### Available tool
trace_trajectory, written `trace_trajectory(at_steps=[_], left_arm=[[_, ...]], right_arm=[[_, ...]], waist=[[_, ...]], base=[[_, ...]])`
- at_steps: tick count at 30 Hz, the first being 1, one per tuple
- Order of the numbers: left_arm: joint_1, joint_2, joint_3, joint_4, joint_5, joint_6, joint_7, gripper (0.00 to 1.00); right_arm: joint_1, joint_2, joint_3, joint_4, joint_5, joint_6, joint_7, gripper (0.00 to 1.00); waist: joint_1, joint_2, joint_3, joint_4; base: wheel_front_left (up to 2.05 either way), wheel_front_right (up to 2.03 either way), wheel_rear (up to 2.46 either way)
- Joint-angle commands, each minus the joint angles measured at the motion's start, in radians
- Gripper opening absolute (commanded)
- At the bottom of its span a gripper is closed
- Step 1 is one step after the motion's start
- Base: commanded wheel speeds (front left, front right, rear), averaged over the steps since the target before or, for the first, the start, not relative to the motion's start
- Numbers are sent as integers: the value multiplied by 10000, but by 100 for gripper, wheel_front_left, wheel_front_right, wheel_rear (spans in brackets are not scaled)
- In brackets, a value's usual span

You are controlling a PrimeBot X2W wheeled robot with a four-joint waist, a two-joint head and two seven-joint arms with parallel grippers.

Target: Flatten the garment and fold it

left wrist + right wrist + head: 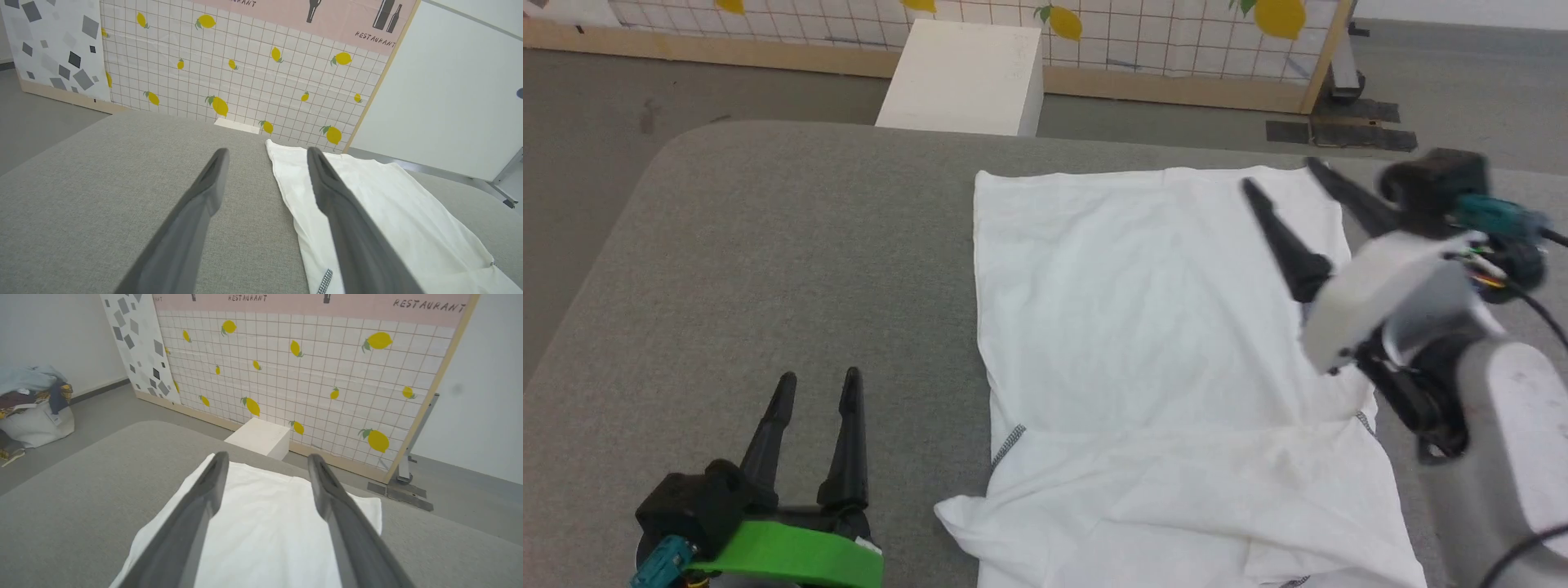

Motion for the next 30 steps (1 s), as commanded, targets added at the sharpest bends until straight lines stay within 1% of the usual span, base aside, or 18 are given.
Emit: trace_trajectory(at_steps=[1,4,8,12,14,16,18,22,25,27,30], left_arm=[[75,62,-13,-71,94,21,-4,100],[143,72,31,-141,121,79,-65,100],[317,30,-8,-189,212,59,-245,100],[464,-10,-41,-5,386,210,-317,100],[418,-86,49,-26,391,304,-369,100],[206,-28,46,-73,454,250,-366,100],[-233,165,33,-125,542,114,-204,100],[-1840,799,124,-284,700,-299,536,100],[-3610,1495,232,-303,784,-741,1546,100],[-4848,1840,304,-141,690,-1034,2242,100],[-6611,2127,409,429,375,-1494,2979,100]], right_arm=[[600,34,-486,-441,-409,-13,-174,100],[1671,174,-1520,-1597,-1326,-13,-602,100],[2970,600,-2456,-2534,-2017,-13,-1358,100],[4195,971,-3124,-2984,-2393,-13,-2039,100],[4603,1034,-3244,-3103,-2401,-13,-2250,100],[4841,1048,-3263,-3118,-2179,-13,-2388,100],[4888,1052,-3185,-3098,-2032,-13,-2490,100],[4660,1055,-3047,-3281,-2081,-13,-2539,100],[4423,1055,-2969,-3531,-2089,-13,-2501,100],[4280,1056,-2881,-3678,-2085,-13,-2494,100],[4106,1056,-2735,-3847,-2080,-13,-2483,100]], waist=[[0,0,-15,-155],[0,0,46,-355],[0,0,95,-519],[0,0,145,-586],[0,0,225,-652],[0,0,330,-684],[0,0,463,-705],[0,0,853,-694],[0,0,1338,-718],[0,0,1691,-767],[0,0,2235,-868]], base=[[0,0,0],[0,0,0],[0,0,0],[0,0,0],[0,0,0],[0,0,0],[0,0,0],[0,0,0],[0,0,0],[0,0,0],[0,0,0]])
